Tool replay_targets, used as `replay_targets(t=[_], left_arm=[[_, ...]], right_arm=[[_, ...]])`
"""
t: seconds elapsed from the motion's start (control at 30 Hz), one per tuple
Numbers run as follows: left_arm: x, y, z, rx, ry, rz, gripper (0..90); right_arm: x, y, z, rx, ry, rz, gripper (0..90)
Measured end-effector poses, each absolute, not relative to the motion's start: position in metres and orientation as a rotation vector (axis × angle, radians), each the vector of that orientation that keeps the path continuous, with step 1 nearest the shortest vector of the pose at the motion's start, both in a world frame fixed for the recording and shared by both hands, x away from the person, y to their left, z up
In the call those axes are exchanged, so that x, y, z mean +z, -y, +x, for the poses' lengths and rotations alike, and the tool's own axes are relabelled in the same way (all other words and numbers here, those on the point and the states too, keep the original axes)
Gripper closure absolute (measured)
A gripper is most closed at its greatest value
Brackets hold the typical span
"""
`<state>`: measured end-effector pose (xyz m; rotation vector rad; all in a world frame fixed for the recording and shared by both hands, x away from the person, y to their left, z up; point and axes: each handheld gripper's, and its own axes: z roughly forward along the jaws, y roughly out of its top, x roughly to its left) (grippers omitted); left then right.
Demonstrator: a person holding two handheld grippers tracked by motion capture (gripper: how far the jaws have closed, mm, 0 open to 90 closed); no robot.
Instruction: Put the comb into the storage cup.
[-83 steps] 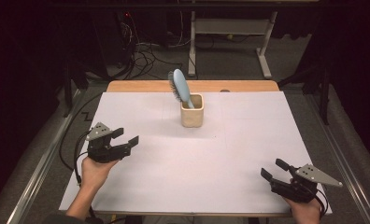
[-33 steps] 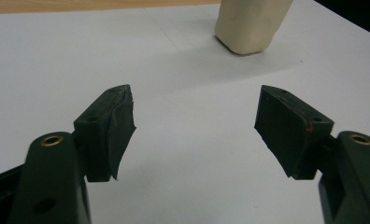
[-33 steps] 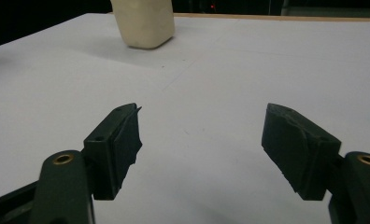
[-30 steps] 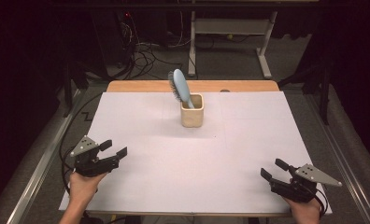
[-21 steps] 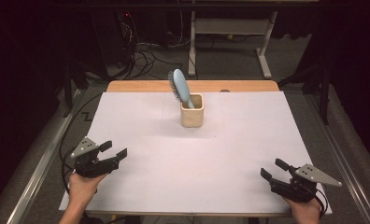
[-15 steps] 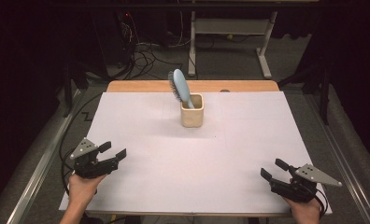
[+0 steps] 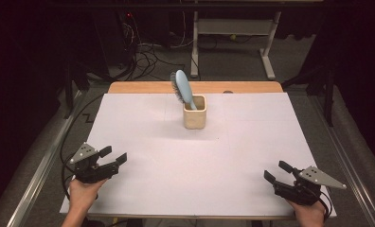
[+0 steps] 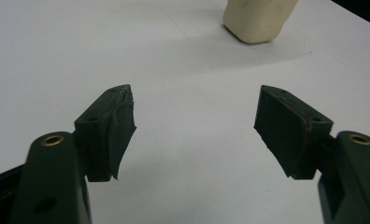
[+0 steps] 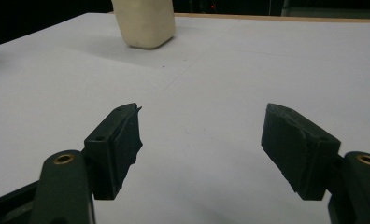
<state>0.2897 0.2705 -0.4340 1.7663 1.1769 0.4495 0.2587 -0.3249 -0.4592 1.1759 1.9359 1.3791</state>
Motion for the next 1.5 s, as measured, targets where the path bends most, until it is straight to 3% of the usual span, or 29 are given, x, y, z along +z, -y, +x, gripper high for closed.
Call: replay_targets(t=[1.5], left_arm=[[-0.469,-0.273,0.276,0.447,-1.25,1.771,27.8]], right_arm=[[-0.459,0.326,0.258,1.372,-1.932,1.176,28.7]])
